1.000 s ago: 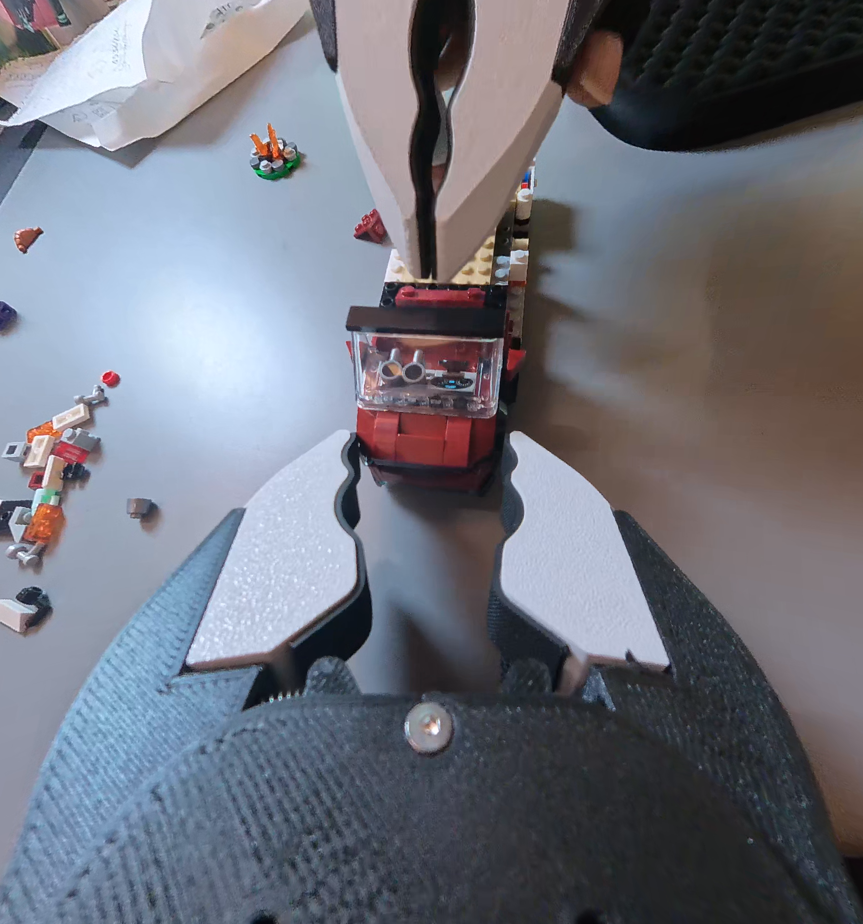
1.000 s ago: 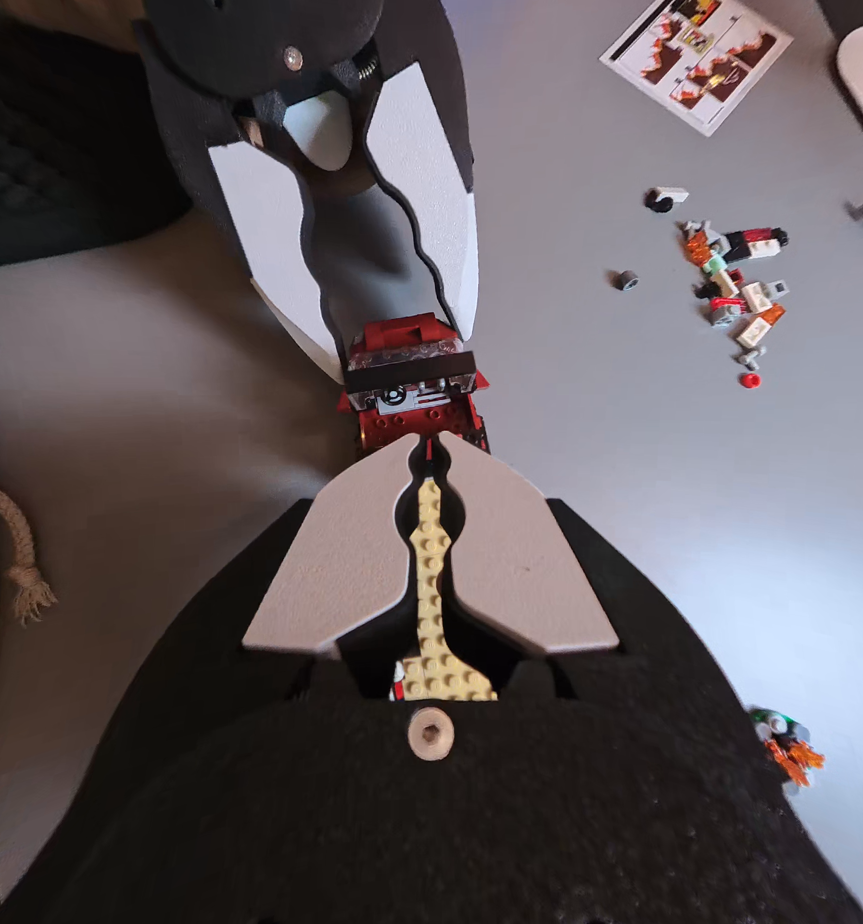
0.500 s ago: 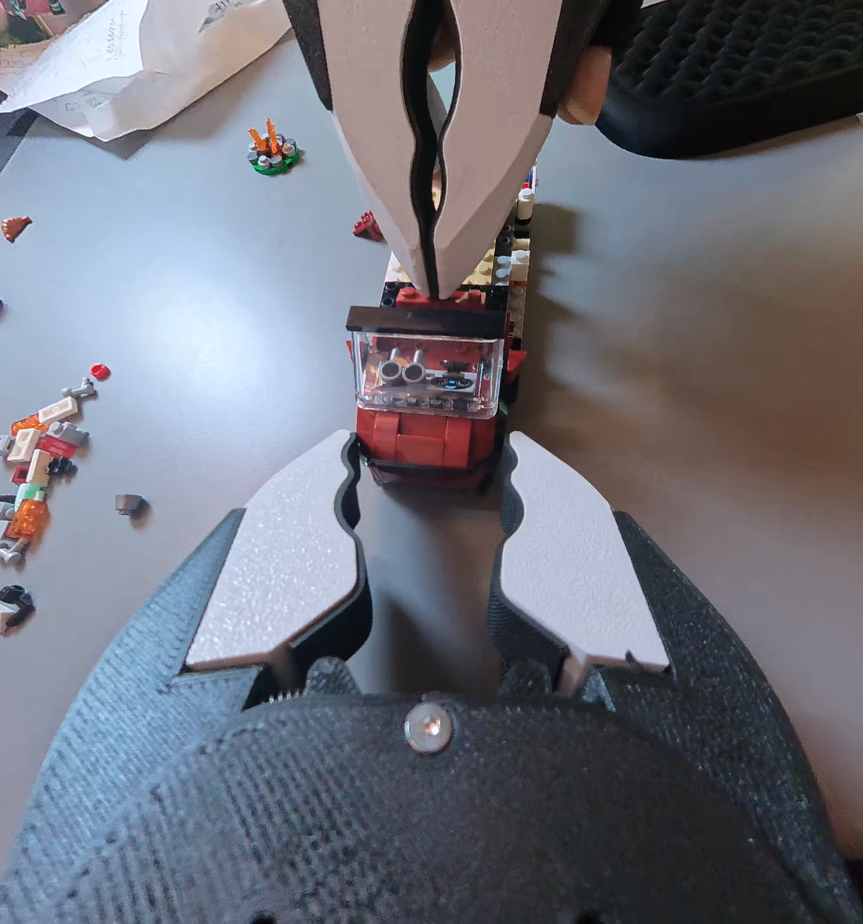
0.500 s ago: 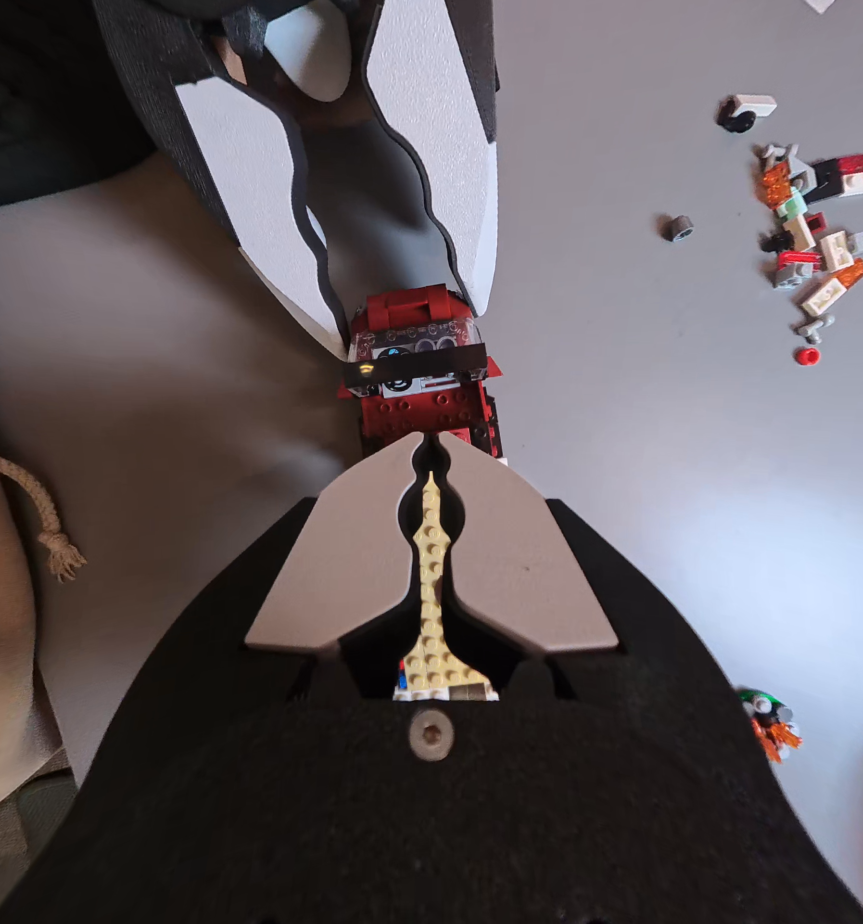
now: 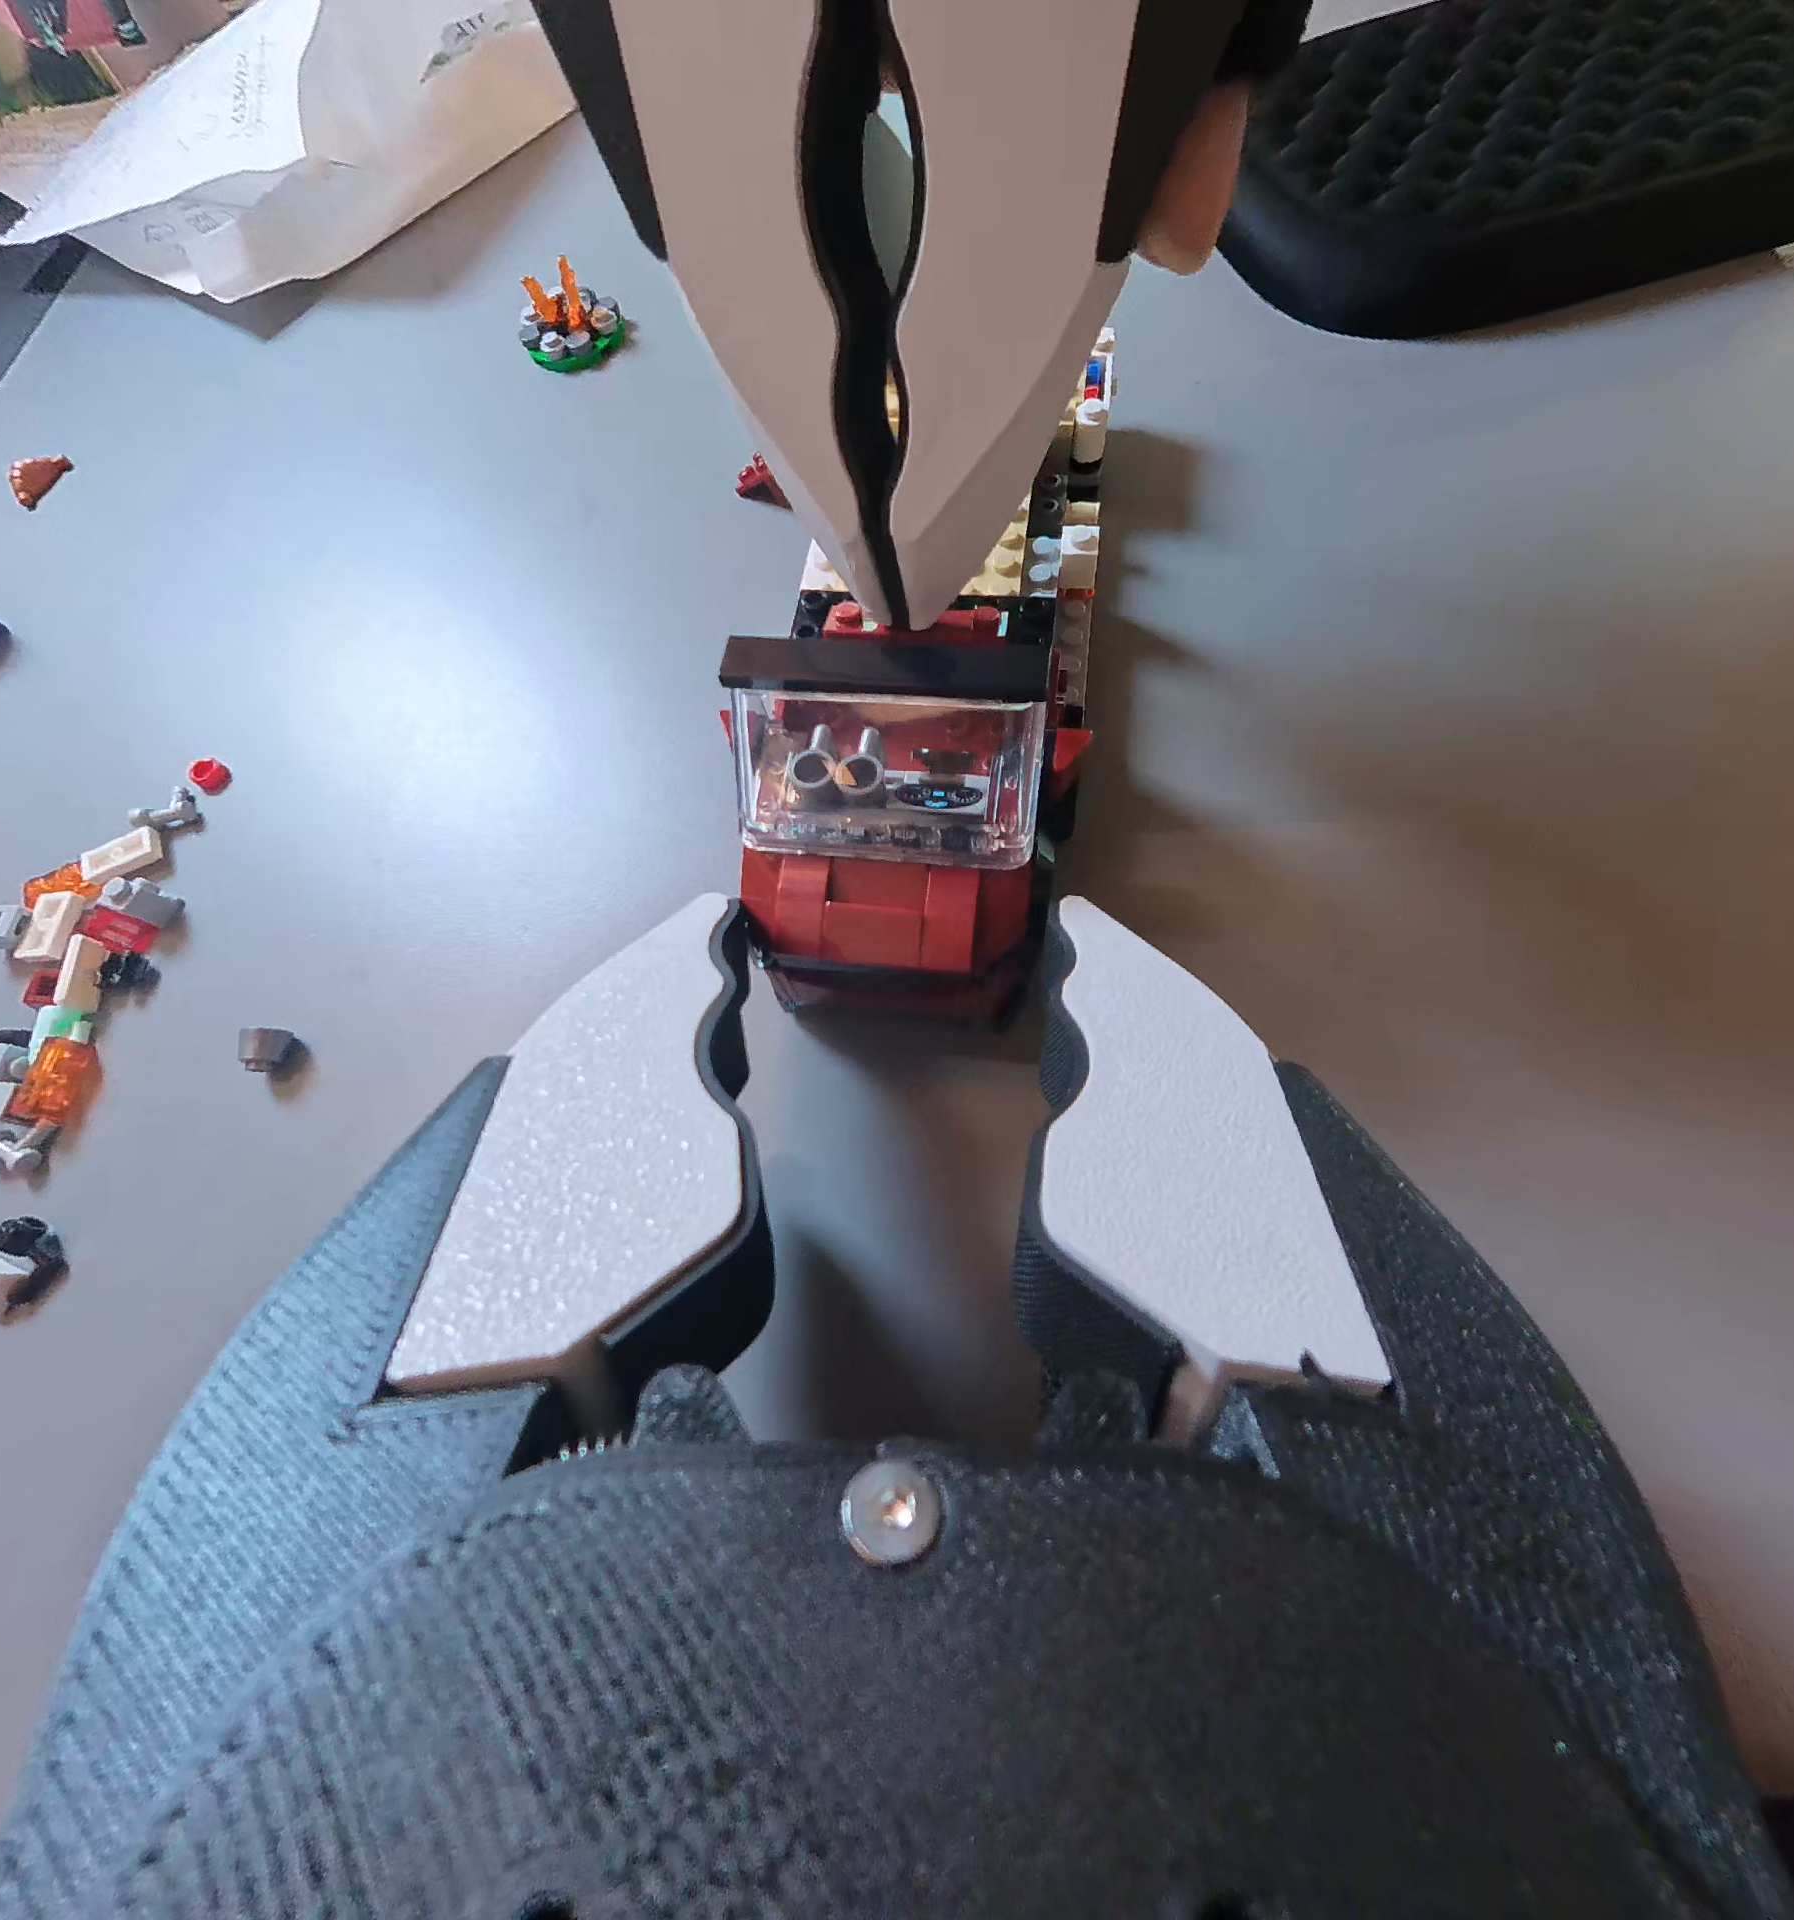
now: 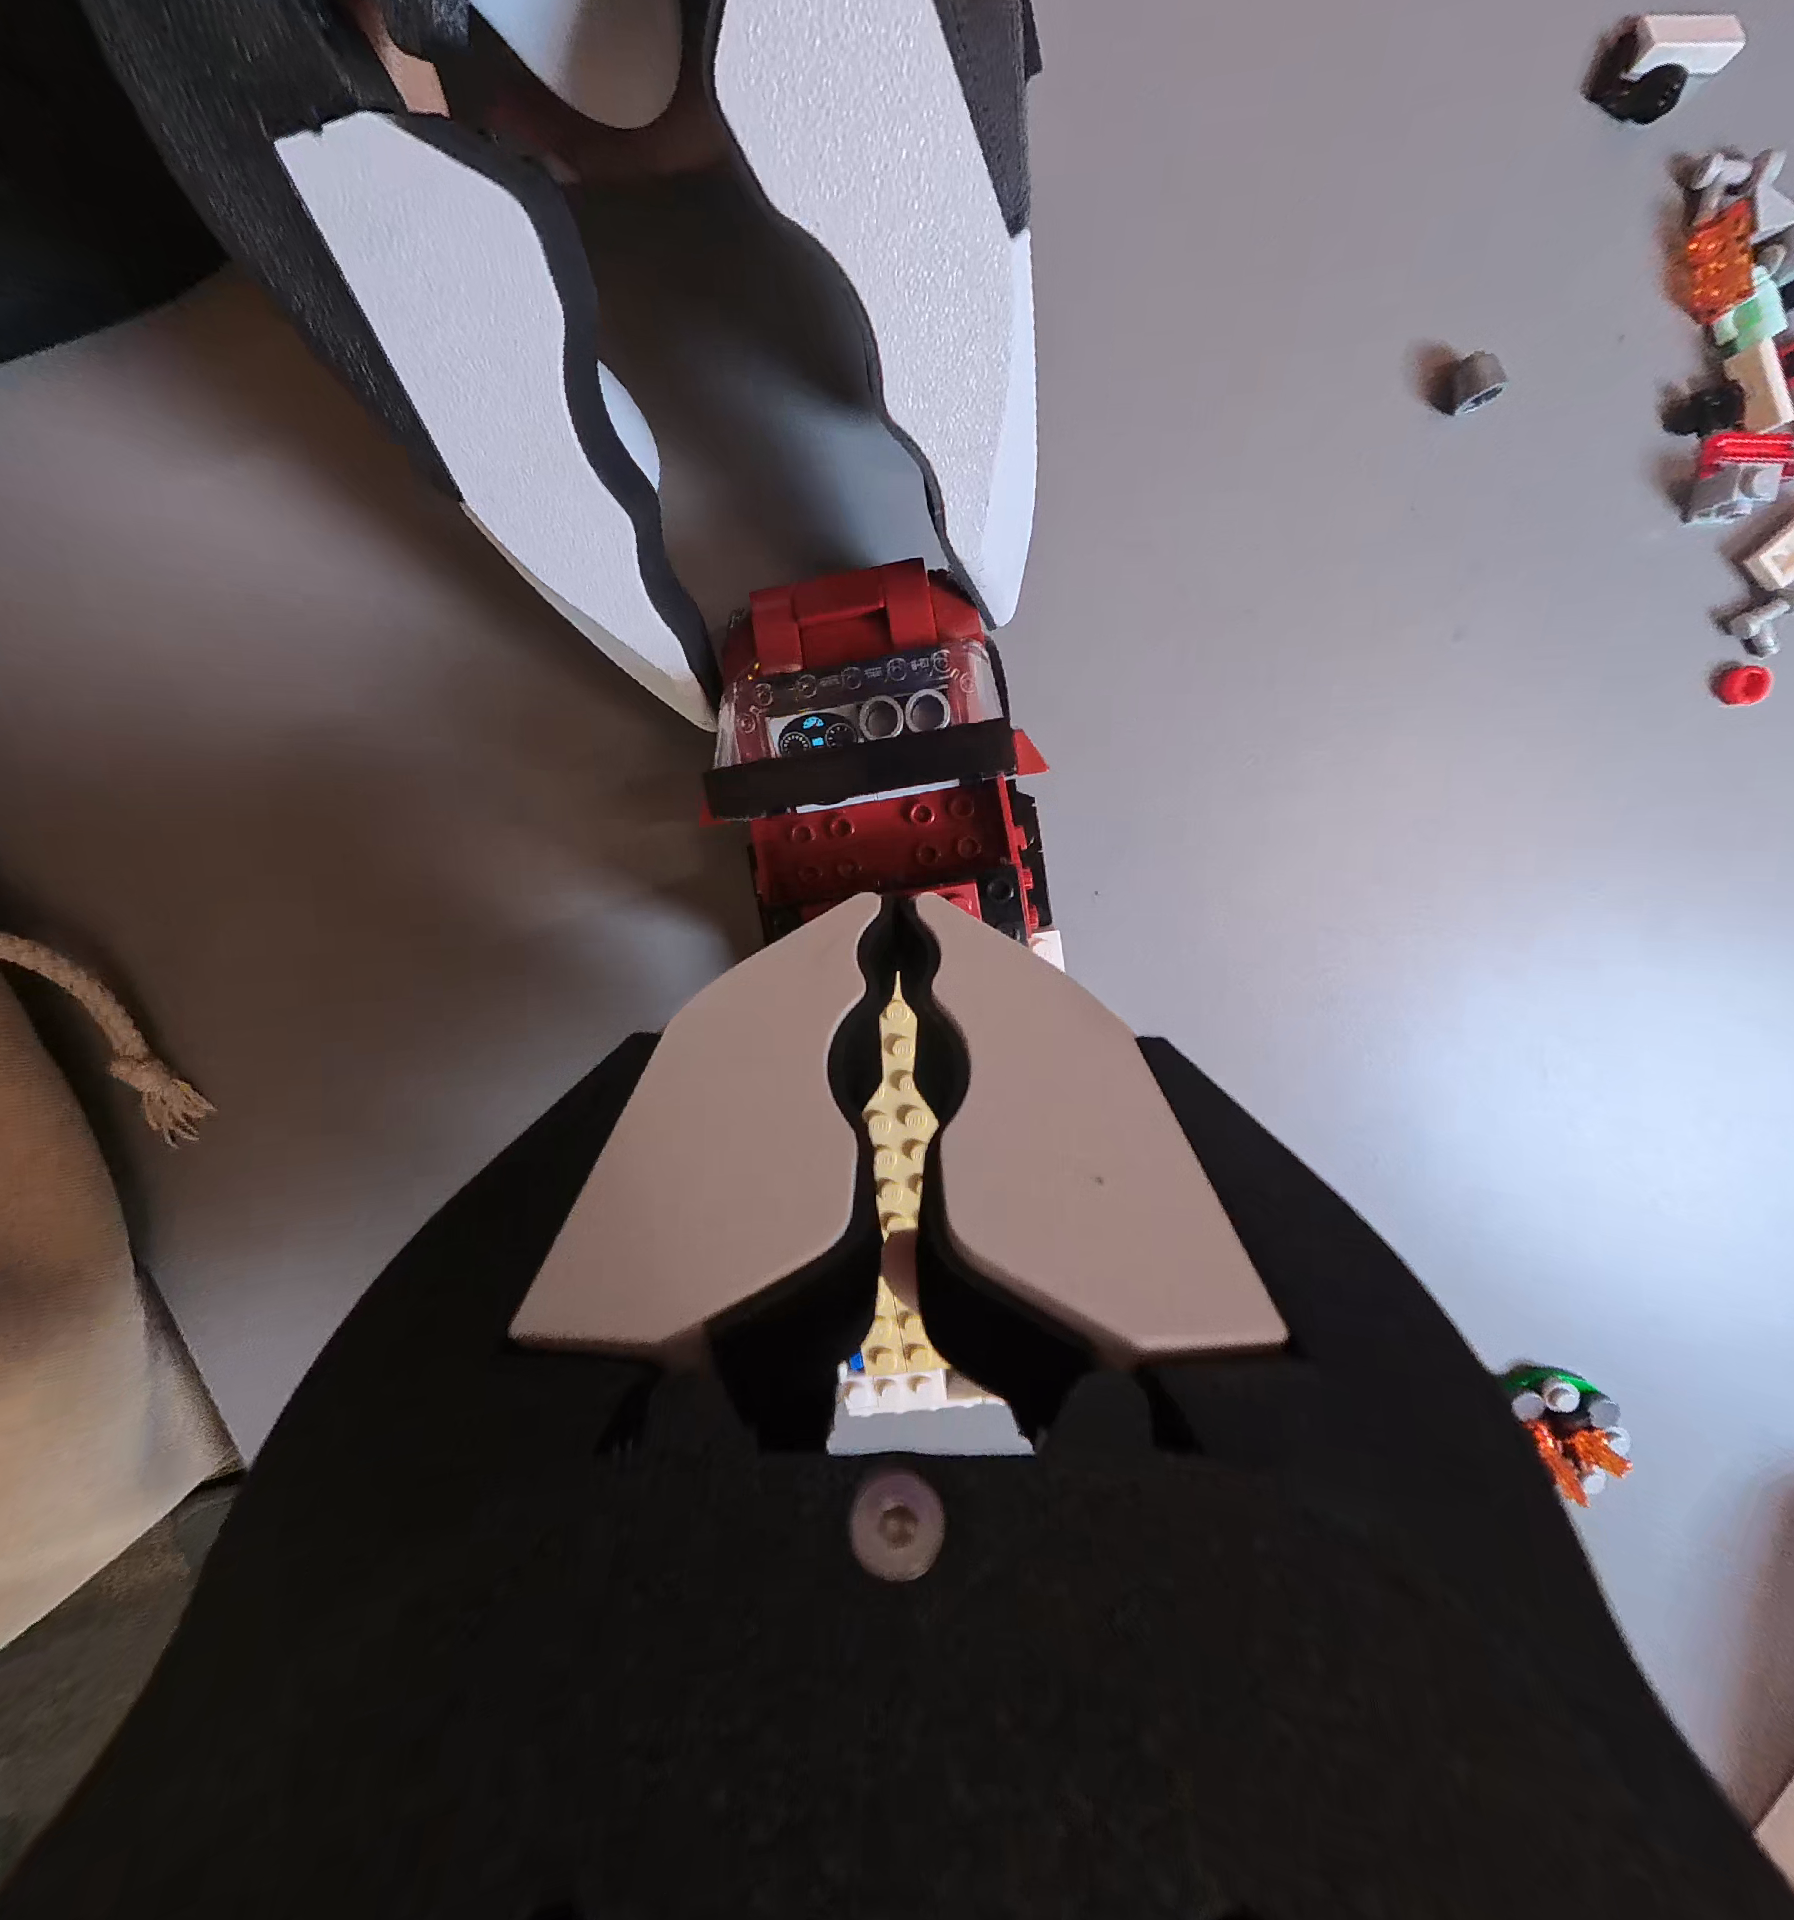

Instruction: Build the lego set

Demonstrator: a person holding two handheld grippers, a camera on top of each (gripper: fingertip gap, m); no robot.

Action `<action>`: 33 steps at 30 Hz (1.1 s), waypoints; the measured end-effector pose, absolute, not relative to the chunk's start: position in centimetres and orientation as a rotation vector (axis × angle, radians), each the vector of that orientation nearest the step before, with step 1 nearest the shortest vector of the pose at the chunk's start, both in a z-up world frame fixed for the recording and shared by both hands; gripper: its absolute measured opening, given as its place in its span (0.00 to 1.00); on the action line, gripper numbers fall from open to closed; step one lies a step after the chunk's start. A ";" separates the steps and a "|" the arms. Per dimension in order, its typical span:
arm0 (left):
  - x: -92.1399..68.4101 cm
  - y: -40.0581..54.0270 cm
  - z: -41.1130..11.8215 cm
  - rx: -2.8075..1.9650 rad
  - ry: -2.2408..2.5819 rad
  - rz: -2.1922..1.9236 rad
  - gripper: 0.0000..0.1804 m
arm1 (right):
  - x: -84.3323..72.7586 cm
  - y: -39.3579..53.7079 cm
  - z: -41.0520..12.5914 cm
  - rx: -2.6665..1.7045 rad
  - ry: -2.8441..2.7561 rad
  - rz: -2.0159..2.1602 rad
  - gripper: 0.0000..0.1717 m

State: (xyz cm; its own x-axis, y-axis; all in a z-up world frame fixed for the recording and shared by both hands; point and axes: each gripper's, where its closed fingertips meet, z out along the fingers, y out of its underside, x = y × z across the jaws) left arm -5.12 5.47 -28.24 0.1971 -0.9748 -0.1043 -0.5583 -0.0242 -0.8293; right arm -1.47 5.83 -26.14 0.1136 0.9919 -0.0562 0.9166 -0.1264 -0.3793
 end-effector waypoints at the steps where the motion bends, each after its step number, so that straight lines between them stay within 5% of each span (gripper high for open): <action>1: -5.1 5.5 -28.2 -1.686 1.460 -0.669 0.30 | -1.5 5.8 -26.1 -2.147 -1.897 0.429 0.00; 33: -5.1 5.5 -28.2 -1.683 1.448 -0.672 0.30 | -1.5 5.8 -26.3 -2.195 -2.096 0.247 0.00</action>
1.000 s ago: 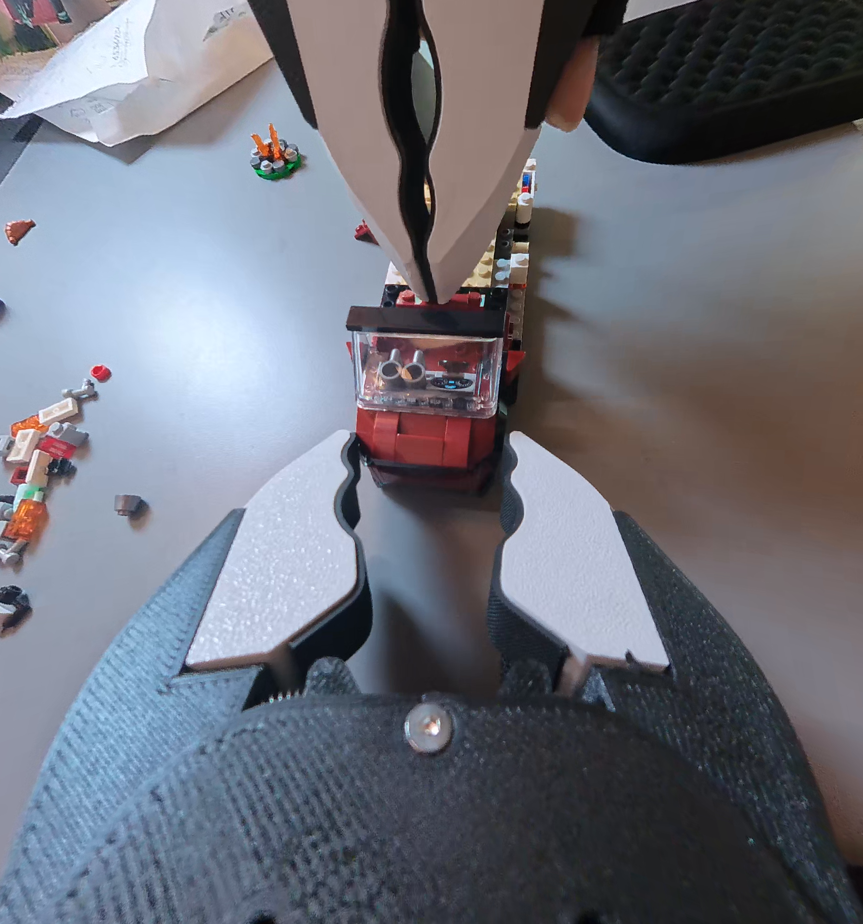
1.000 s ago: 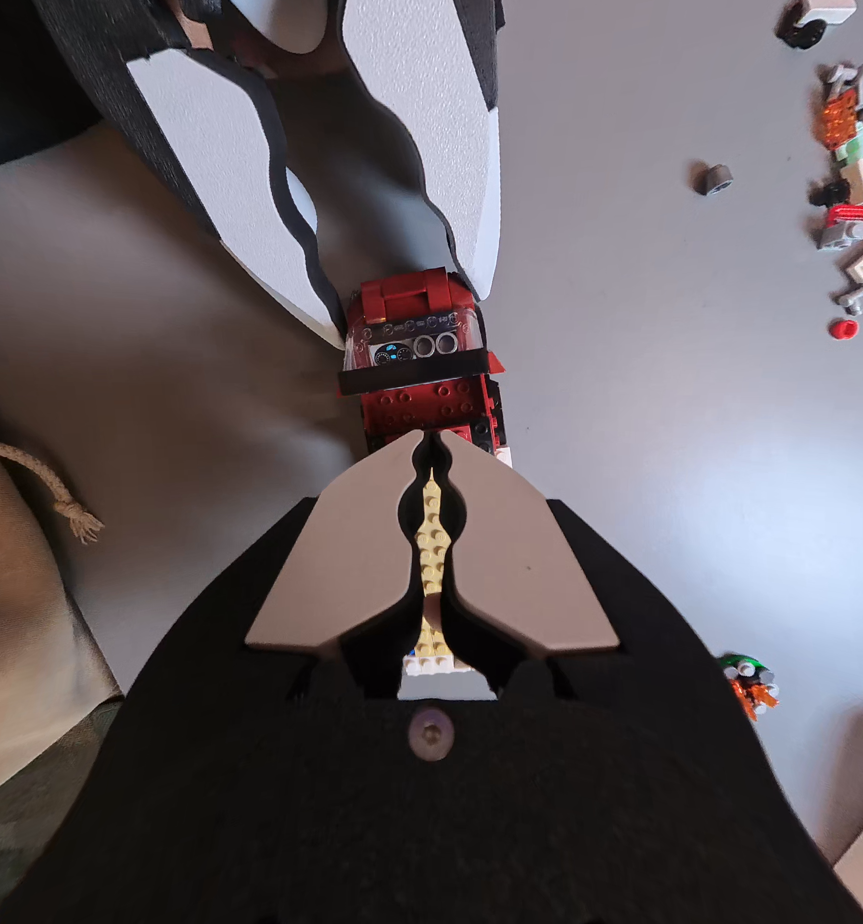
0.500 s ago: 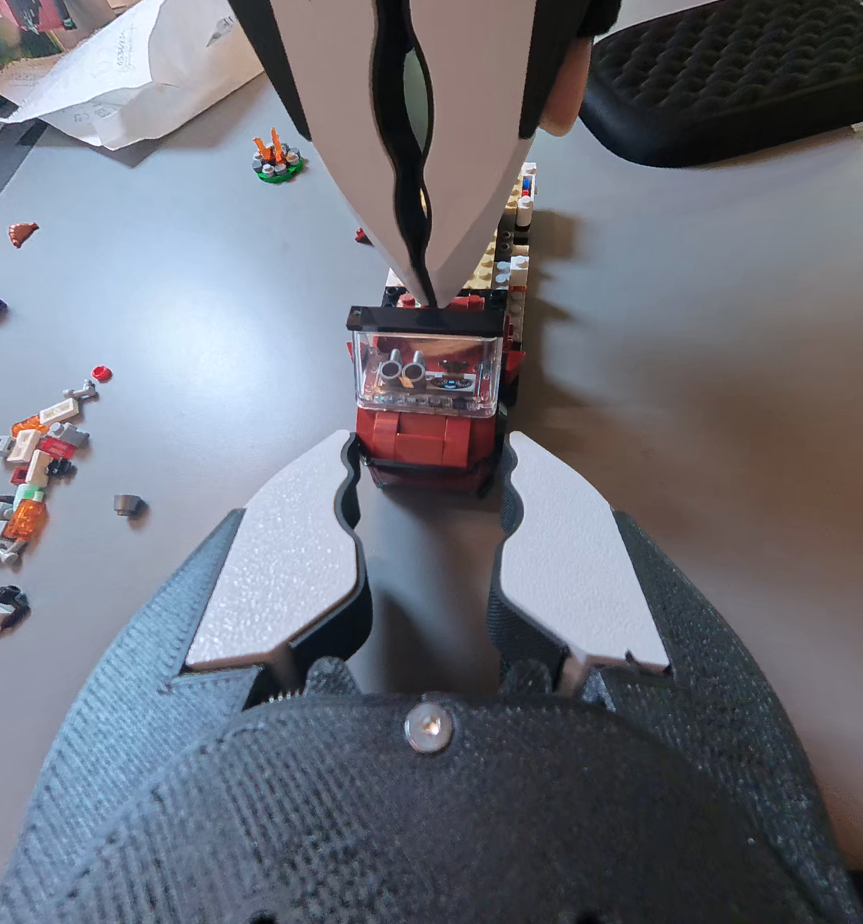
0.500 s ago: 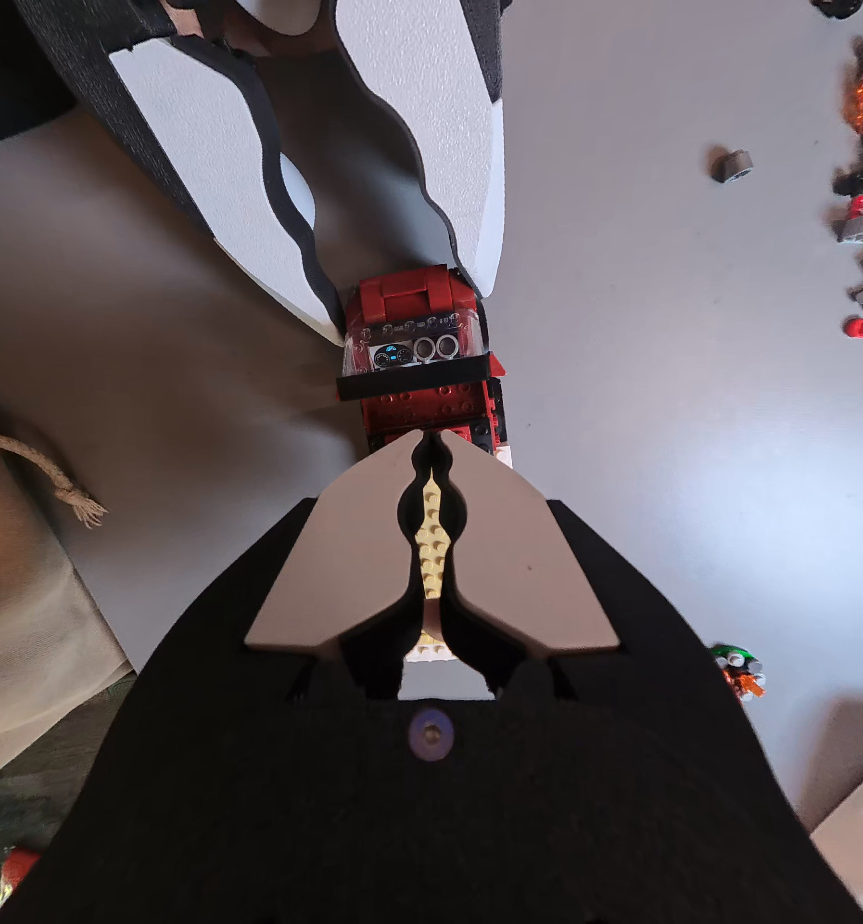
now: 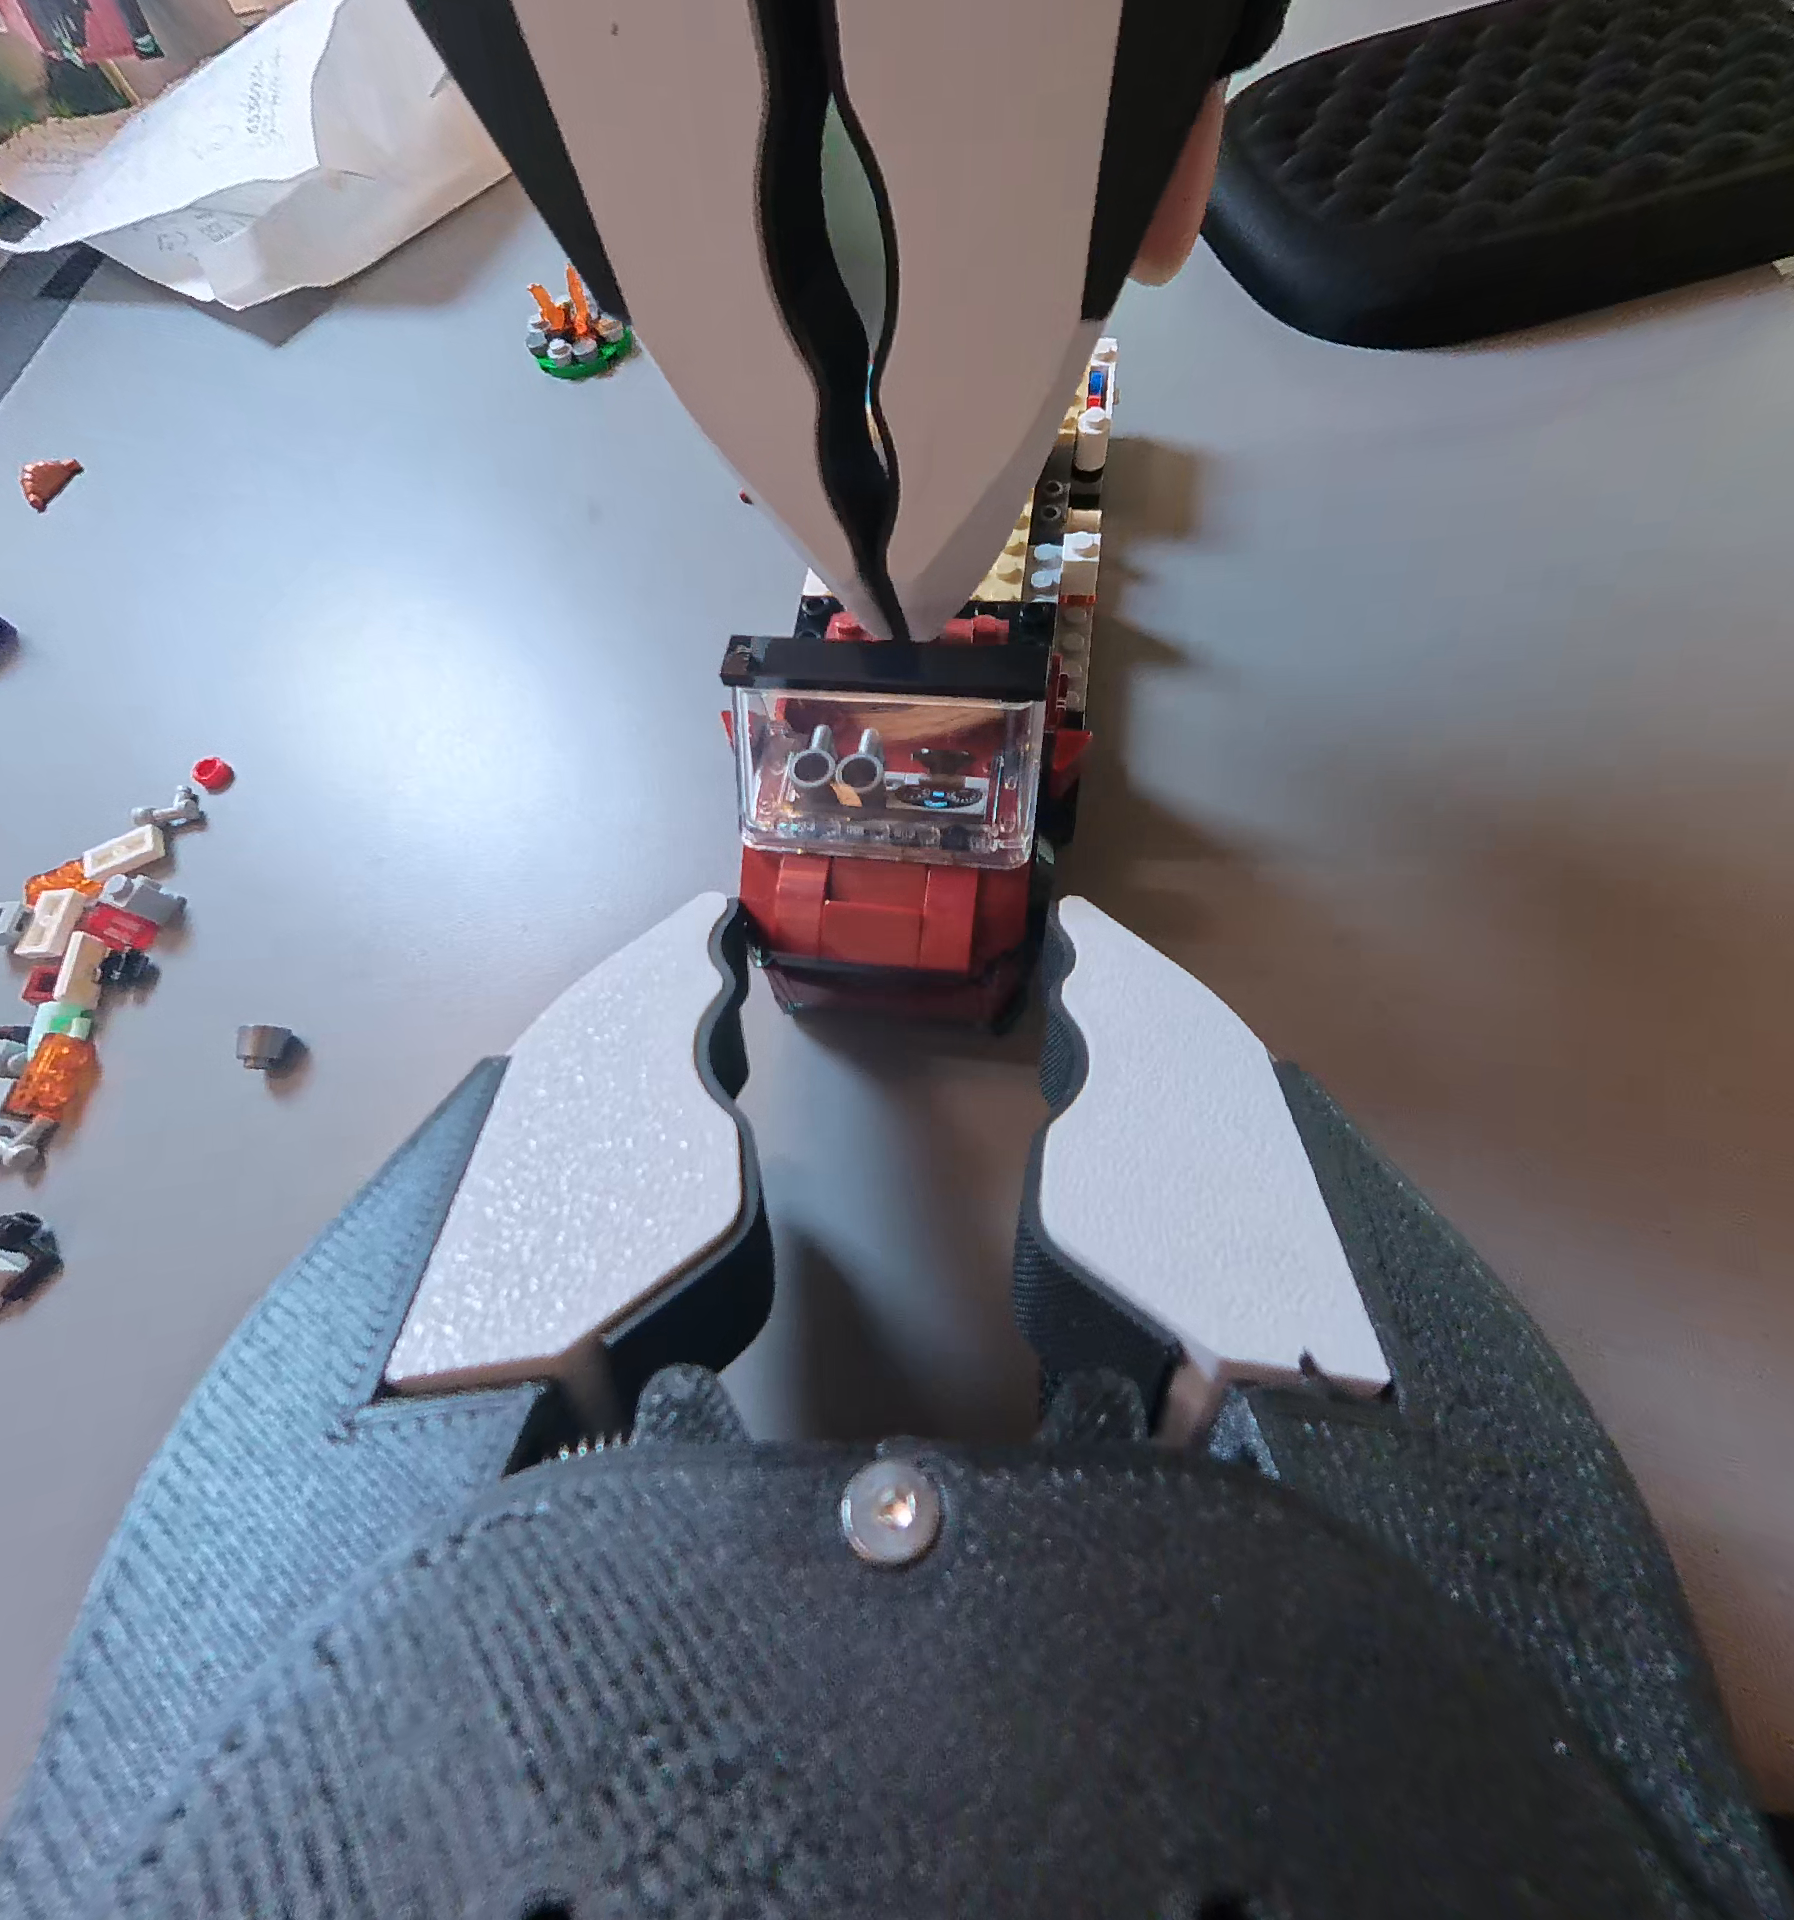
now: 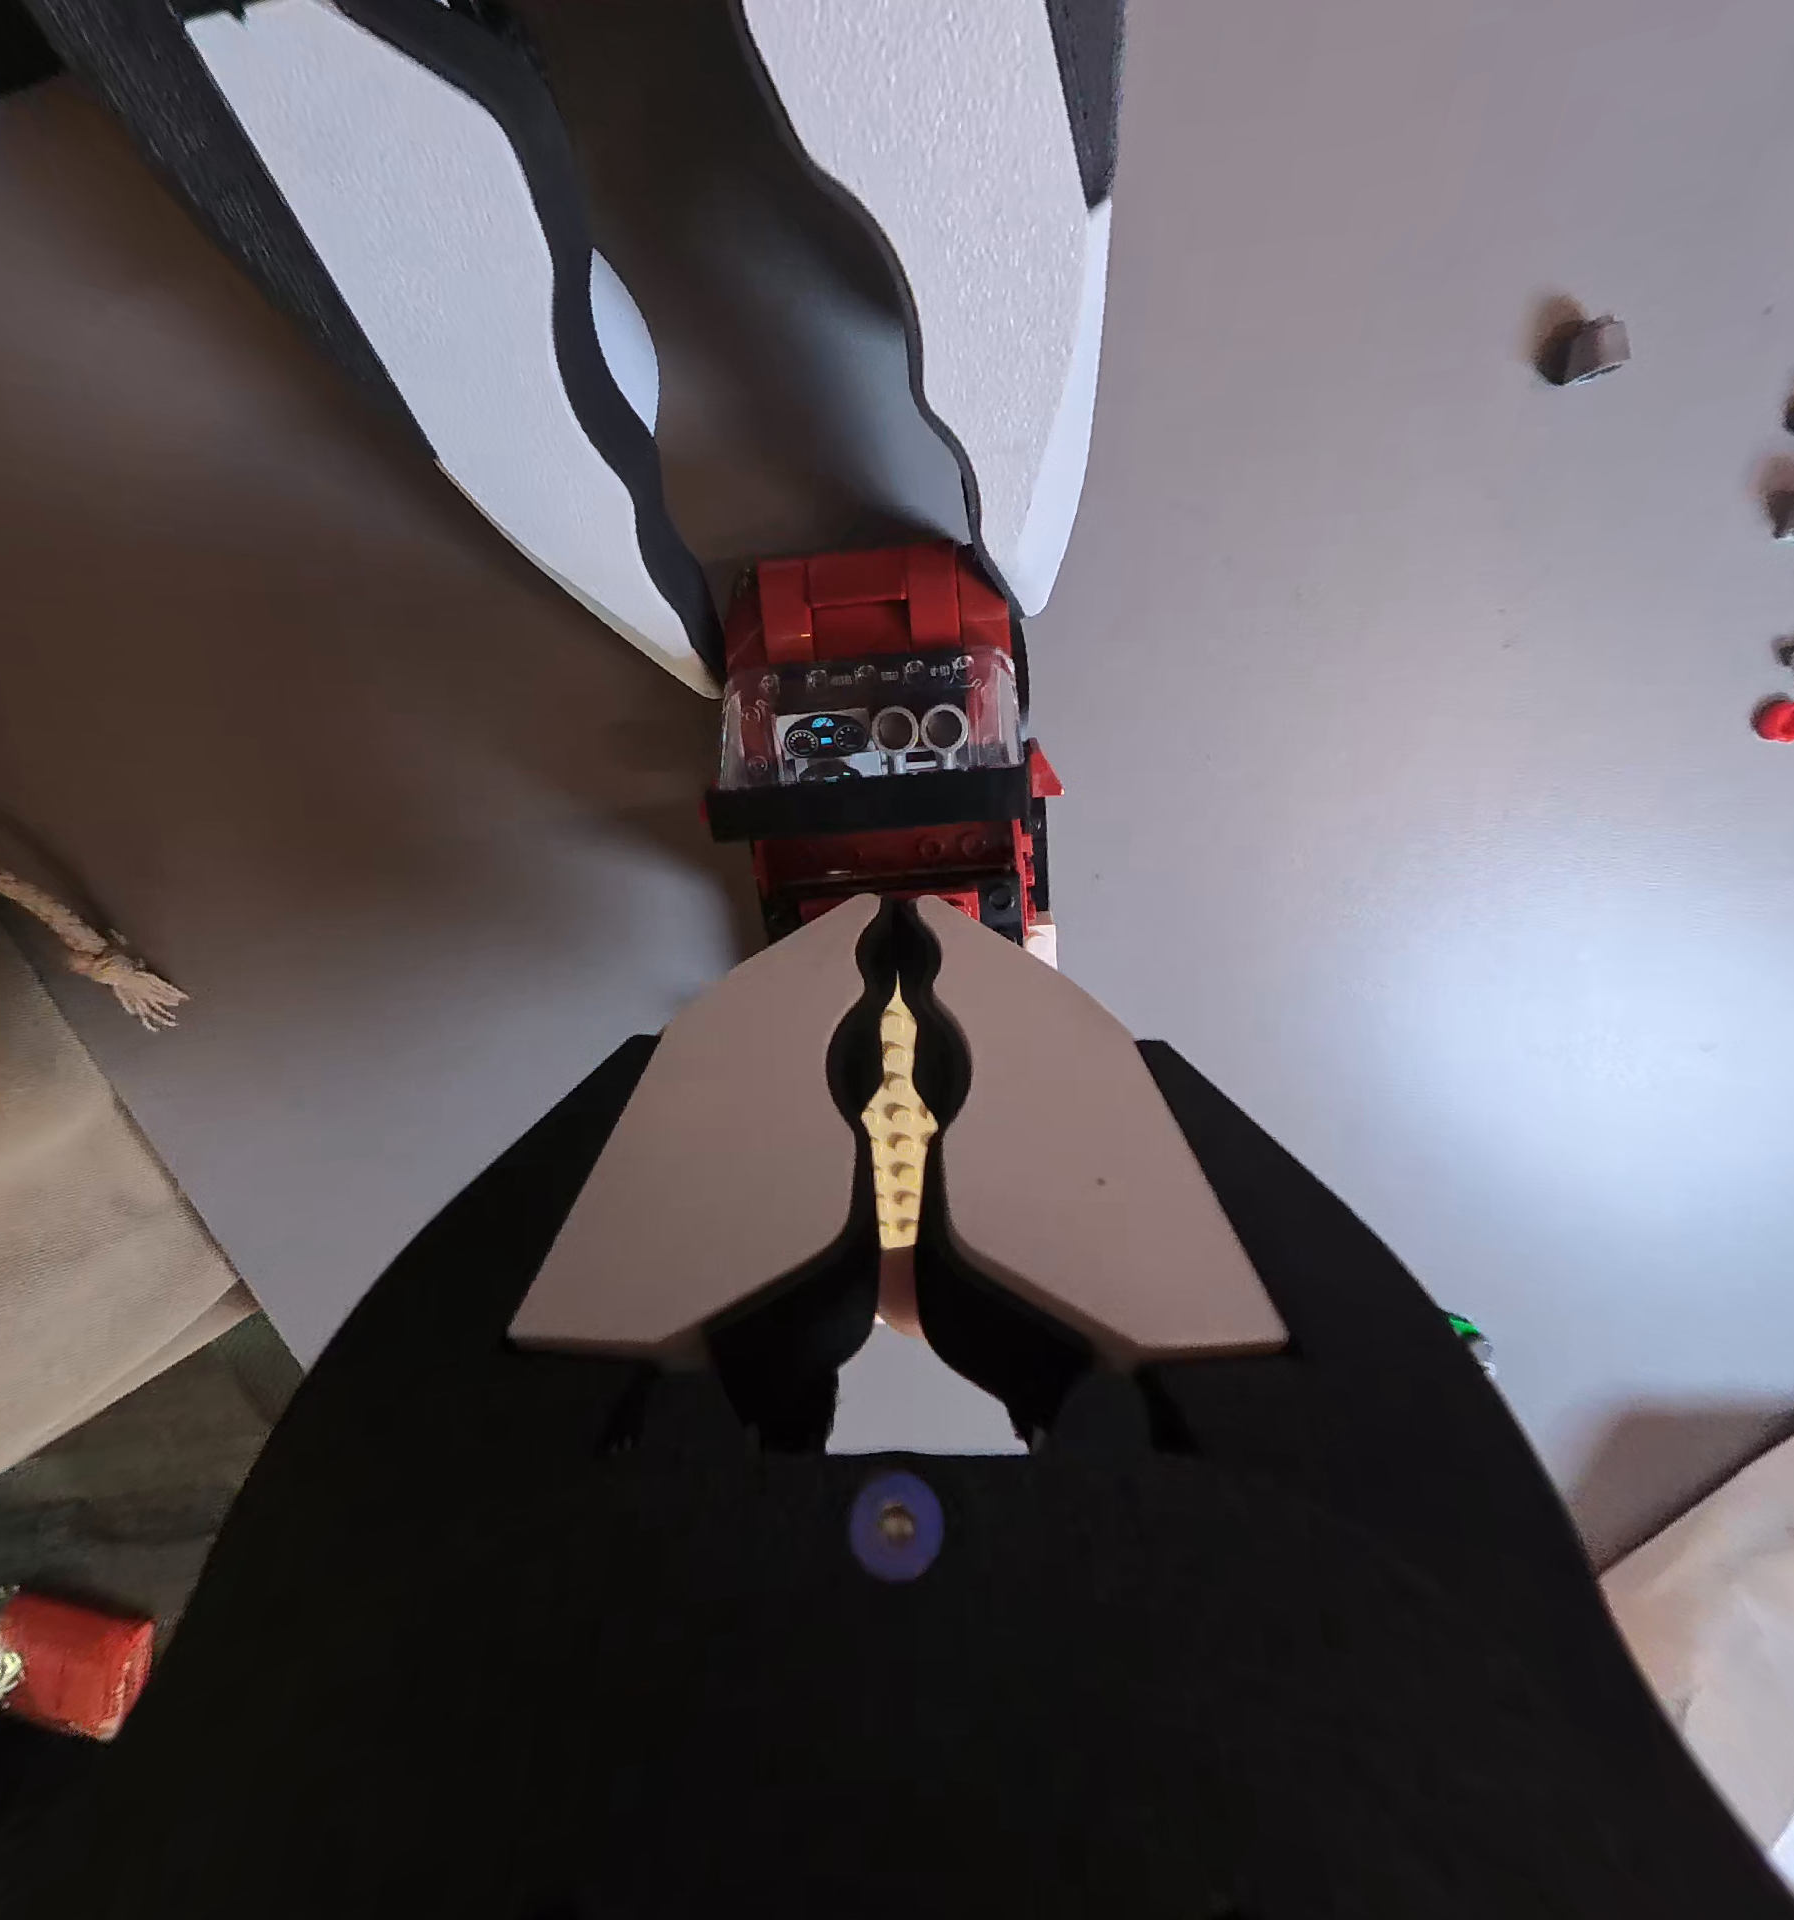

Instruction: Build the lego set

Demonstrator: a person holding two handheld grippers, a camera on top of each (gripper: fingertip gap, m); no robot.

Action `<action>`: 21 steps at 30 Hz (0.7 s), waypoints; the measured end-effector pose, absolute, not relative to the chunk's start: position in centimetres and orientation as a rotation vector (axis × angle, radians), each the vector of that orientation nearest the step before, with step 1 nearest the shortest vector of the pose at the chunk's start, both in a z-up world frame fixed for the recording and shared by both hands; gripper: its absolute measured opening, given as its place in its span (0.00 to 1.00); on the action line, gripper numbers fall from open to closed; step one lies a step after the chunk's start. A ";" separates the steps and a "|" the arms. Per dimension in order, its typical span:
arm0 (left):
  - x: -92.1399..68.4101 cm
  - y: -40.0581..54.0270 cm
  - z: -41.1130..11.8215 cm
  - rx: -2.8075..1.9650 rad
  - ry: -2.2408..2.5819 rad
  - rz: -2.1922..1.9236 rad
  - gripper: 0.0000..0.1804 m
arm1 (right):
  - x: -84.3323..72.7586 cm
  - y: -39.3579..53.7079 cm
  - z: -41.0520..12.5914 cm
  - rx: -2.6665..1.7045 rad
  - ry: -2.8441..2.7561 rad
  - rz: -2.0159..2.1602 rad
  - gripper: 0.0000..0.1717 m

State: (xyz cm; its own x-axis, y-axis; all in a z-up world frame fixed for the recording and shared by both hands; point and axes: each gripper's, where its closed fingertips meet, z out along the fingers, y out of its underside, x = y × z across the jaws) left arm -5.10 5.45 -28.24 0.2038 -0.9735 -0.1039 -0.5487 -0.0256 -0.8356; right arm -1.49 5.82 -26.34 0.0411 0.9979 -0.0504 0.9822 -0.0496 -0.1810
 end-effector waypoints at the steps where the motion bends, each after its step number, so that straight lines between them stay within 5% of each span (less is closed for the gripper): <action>1: -5.1 5.5 -28.2 -1.683 1.448 -0.672 0.30 | -1.5 5.8 -26.3 -2.194 -2.106 0.241 0.00; 21: -5.1 5.4 -28.3 -1.683 1.447 -0.671 0.30 | -1.7 5.9 -26.4 -2.237 -2.094 0.233 0.00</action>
